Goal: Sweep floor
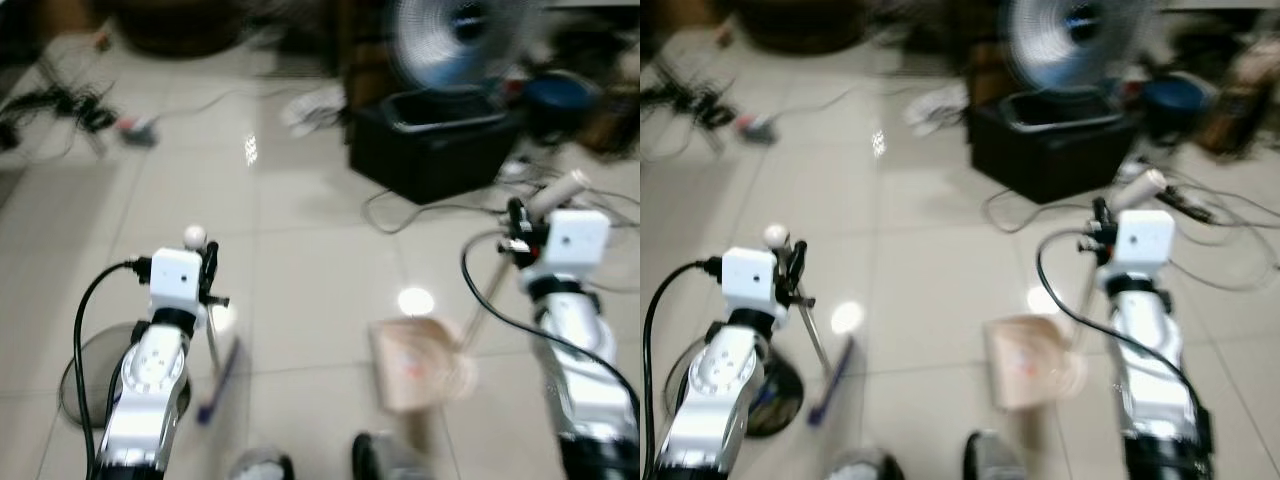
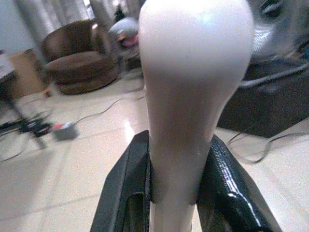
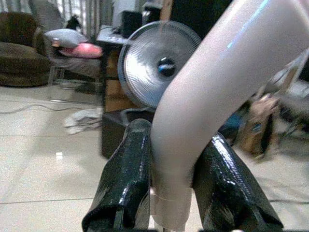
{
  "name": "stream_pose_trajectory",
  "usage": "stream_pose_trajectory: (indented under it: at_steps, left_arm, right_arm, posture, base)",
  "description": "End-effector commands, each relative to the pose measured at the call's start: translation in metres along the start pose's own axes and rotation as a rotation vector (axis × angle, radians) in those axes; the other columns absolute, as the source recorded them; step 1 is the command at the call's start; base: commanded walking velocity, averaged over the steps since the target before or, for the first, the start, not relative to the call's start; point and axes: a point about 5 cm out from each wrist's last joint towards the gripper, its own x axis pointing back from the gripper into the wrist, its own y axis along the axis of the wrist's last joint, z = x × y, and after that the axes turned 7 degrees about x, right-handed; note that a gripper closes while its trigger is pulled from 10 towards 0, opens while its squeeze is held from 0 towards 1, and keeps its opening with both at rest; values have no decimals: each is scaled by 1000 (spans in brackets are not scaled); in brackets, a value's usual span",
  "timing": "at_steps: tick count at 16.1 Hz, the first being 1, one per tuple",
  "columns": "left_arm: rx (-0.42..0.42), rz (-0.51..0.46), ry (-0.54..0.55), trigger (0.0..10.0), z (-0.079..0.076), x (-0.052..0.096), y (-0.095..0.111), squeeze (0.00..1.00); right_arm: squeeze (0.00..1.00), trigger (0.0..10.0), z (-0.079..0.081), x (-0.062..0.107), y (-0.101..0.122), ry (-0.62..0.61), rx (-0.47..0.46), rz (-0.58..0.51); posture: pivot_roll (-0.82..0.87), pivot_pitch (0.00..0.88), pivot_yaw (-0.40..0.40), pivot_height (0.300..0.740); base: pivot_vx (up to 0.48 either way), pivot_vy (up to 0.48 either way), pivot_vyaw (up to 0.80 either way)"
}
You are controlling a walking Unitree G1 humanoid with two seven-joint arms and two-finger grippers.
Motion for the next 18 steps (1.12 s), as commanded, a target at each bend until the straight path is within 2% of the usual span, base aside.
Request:
stream_pose_trajectory:
  at_steps: [1, 2, 4, 7, 10, 13, 15, 18]
  left_arm:
    - [-6, -40, 5, 10000, 4, -2, 9, 0]
    - [-8, -46, 0, 10000, 5, -3, 11, 0]
    - [-10, -47, -2, 10000, 6, -4, 12, 0]
    - [6, -86, -20, 10000, 5, -2, 14, 0]
    - [29, -93, -24, 10000, 3, -8, 17, 0]
    - [31, -90, -20, 10000, 5, -8, 16, 0]
    - [24, -79, -11, 10000, 10, -9, 12, 0]
    - [25, -91, 0, 10000, 10, -13, 13, 0]
  right_arm:
    - [0, 10000, -2, 2, 5, 10, 17, -53]
    - [0, 10000, -10, 5, -4, -37, -8, -6]
    - [0, 10000, -12, 5, -4, -56, -24, 7]
    - [0, 10000, -1, -5, 12, -119, -139, -14]
    - [0, 10000, 7, -12, 5, -150, -208, 22]
    - [0, 10000, 7, -12, 6, -136, -173, 16]
    - [0, 10000, 17, -11, -3, -112, -202, 57]
    - [0, 10000, 25, -13, 2, -68, -203, 26]
  posture:
    - [-6, 148, 26, 740]
    - [-9, 148, 23, 740]
    - [-9, 148, 23, 740]
    - [-27, 147, 27, 740]
    - [-36, 152, 26, 740]
    - [-30, 149, 27, 740]
    - [-42, 155, 33, 740]
    - [-35, 152, 26, 740]
  base:
    - [0, 0, -800]
    - [0, 0, -800]
    - [0, 0, -800]
    - [0, 0, -800]
    - [345, 0, -525]
    - [395, 0, 0]
    - [412, 0, 0]
    - [412, 0, 0]
